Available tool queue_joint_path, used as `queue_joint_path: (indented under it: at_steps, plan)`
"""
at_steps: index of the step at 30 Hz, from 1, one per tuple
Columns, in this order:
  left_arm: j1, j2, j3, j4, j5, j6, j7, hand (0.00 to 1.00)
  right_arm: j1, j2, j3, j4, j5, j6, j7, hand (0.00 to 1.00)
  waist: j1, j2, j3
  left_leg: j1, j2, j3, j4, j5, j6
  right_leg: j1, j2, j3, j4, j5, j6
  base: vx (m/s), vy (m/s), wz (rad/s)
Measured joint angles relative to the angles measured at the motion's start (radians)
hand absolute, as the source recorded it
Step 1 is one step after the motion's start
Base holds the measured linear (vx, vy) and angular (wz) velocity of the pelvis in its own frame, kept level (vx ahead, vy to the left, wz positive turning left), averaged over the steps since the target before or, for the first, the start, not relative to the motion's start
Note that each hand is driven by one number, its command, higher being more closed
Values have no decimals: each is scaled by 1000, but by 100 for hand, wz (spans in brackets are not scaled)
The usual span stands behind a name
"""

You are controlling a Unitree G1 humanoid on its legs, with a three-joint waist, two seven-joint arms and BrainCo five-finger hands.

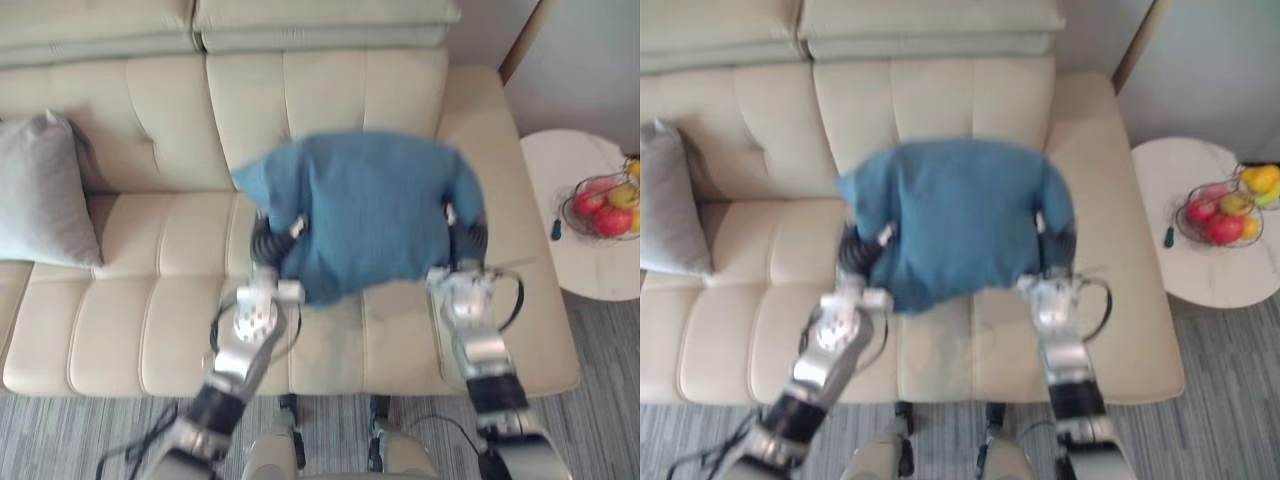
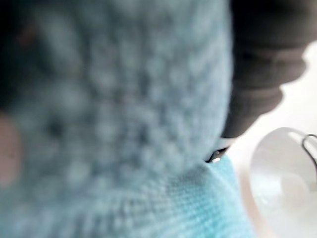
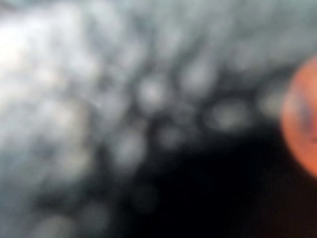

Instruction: Pick up cushions and gather them together orderly.

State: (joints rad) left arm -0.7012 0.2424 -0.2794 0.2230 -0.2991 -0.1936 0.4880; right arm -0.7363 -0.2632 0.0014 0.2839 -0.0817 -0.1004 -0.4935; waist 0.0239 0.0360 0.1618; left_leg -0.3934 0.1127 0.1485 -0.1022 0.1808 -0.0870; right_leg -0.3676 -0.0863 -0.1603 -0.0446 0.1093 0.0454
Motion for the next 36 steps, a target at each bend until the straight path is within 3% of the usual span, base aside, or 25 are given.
queue_joint_path:
  at_steps: [2,3,8,11,14,19,24,36]
  plan:
    - [-143,21,22,81,17,-2,29,100,-159,-27,0,85,-12,0,-26,100,-4,3,40,-11,-3,-2,0,7,2,-2,-1,0,-17,14,1,-55,21,4]
    - [-232,34,40,131,23,-13,41,0,-256,-39,1,126,-27,0,-43,0,-8,8,48,-39,-4,-8,0,14,2,-21,-1,-5,-31,26,1,-43,21,9]
    - [-530,88,118,351,64,-32,103,0,-574,-48,-29,357,-61,-2,-120,0,-20,17,144,-111,-4,-31,0,41,5,-80,0,-31,-39,40,-3,-13,19,9]
    - [-685,122,126,495,64,-24,110,0,-694,-55,-49,503,-36,-3,-120,0,-26,21,192,-169,-5,-61,0,63,5,-129,-1,-47,-38,48,-8,-3,11,13]
    - [-717,125,136,555,67,-4,92,0,-715,-39,-103,591,55,-6,-89,0,-28,23,243,-207,-7,-72,0,68,6,-162,-2,-50,-39,50,-9,12,30,5]
    - [-618,25,225,574,88,30,53,0,-638,18,-103,609,125,11,-43,0,-24,20,298,-239,-17,-71,0,91,-16,-192,-12,-38,-42,52,-10,39,41,2]
    - [-363,-126,259,482,126,29,54,0,-373,152,-68,445,121,6,-20,0,-20,20,298,-233,-2,-43,0,93,-18,-191,-8,-22,-34,51,-10,70,30,-3]
    - [-176,-208,228,354,131,24,22,0,-107,221,-108,239,121,-12,2,0,18,17,297,-188,22,3,0,93,-19,-205,0,-17,104,-27,-15,35,14,0]
